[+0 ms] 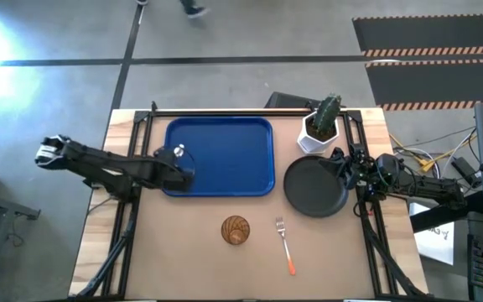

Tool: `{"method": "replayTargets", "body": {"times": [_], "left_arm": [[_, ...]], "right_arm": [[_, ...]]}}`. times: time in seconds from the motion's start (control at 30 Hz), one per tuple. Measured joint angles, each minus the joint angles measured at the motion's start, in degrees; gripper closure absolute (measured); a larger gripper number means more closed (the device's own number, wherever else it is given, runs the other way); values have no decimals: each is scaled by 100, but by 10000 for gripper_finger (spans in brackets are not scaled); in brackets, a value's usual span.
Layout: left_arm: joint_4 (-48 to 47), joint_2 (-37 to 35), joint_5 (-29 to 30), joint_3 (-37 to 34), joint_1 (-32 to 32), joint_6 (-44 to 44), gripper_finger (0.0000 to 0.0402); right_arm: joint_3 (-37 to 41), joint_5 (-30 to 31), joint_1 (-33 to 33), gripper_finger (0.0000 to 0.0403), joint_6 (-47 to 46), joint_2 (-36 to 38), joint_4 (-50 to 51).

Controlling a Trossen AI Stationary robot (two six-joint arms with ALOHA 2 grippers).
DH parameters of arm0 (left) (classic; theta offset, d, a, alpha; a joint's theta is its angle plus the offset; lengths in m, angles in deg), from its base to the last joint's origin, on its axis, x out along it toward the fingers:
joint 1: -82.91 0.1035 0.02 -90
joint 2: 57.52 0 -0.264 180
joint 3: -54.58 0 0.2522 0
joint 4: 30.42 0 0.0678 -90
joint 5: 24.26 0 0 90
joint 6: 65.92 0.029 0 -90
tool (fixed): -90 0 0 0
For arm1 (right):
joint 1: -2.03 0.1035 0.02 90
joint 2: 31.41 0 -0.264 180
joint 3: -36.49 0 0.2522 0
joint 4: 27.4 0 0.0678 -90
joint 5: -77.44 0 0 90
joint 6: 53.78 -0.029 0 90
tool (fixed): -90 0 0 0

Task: Pick and place plate/cup/fork/spoon on tray
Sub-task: Put the orange spoon on the blue tray

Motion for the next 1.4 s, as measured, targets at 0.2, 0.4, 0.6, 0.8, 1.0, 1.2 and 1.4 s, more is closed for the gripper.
{"method": "replayTargets", "body": {"times": [0.2,0.4,0.6,0.8,1.0,1.2,1.4], "left_arm": [[180,-202,110,-68,870,757,400],[1399,-62,-396,-325,1740,1891,401],[2830,222,-966,-516,2057,2917,401],[3306,190,-1539,-821,2181,3016,401],[3750,91,-1868,-1411,2235,2587,401],[5231,-389,-2073,-2461,2260,2182,401],[6156,-1295,-2075,-3244,2267,1957,401]], "right_arm": [[0,44,0,394,7,0,0],[0,144,0,394,18,0,0],[0,144,0,394,15,0,1],[0,144,2,394,0,0,2],[0,144,1,394,6,0,2],[0,144,1,394,7,0,4],[0,144,0,394,9,0,28]]}}
